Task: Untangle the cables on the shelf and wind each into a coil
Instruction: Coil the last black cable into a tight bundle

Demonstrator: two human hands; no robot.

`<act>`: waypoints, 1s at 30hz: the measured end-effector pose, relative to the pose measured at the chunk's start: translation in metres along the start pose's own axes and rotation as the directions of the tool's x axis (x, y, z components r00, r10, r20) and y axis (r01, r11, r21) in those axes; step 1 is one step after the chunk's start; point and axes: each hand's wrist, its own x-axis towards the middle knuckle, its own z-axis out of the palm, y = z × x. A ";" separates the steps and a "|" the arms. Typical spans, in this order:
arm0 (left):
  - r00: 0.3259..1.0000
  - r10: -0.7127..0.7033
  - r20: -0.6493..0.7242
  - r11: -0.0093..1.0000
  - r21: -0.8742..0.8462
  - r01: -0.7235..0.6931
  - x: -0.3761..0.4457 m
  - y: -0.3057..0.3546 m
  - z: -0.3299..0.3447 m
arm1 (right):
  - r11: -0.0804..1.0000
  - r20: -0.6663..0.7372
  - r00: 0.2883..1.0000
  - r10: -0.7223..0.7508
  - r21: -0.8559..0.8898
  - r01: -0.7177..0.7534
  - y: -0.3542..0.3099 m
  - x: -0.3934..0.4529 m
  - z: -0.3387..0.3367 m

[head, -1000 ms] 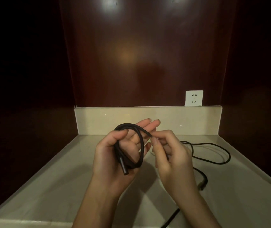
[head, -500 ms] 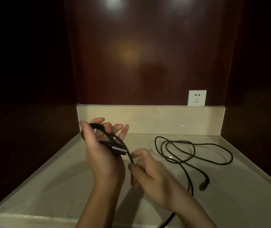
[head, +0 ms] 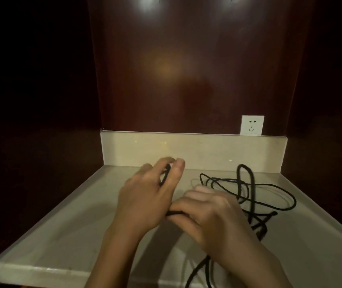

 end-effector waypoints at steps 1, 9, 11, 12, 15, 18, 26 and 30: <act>0.991 0.025 0.134 0.991 -0.131 -0.007 0.000 -0.002 -0.002 | 0.999 -0.050 0.998 -0.027 0.024 0.028 0.001 0.001 -0.002; 0.650 0.391 0.652 0.832 -0.552 0.053 -0.008 0.015 -0.016 | 0.975 -0.150 0.989 0.009 0.221 0.025 0.017 -0.006 -0.021; 0.600 0.457 0.657 0.780 -0.620 0.085 -0.009 0.014 -0.019 | 0.942 -0.084 0.994 0.076 0.334 -0.044 0.015 -0.006 -0.026; 0.559 0.498 0.663 0.759 -0.645 0.090 -0.009 0.015 -0.022 | 0.886 -0.009 0.987 0.158 0.442 -0.138 0.012 -0.005 -0.030; 0.512 0.503 0.696 0.788 -0.613 0.060 -0.008 0.018 -0.022 | 0.705 0.279 0.918 0.283 0.588 -0.396 0.012 -0.008 -0.044; 0.574 0.439 0.691 0.837 -0.547 0.020 -0.005 0.011 -0.011 | 0.766 0.354 0.904 0.238 0.504 -0.399 0.015 -0.009 -0.056; 0.571 0.528 0.629 0.469 -0.776 0.421 -0.006 0.017 -0.002 | 0.746 0.126 0.922 0.366 0.552 -0.372 0.020 -0.008 -0.058; 0.592 0.543 0.596 0.350 -0.801 0.486 -0.003 0.016 0.005 | 0.690 0.010 0.871 0.491 0.606 -0.396 0.020 -0.009 -0.045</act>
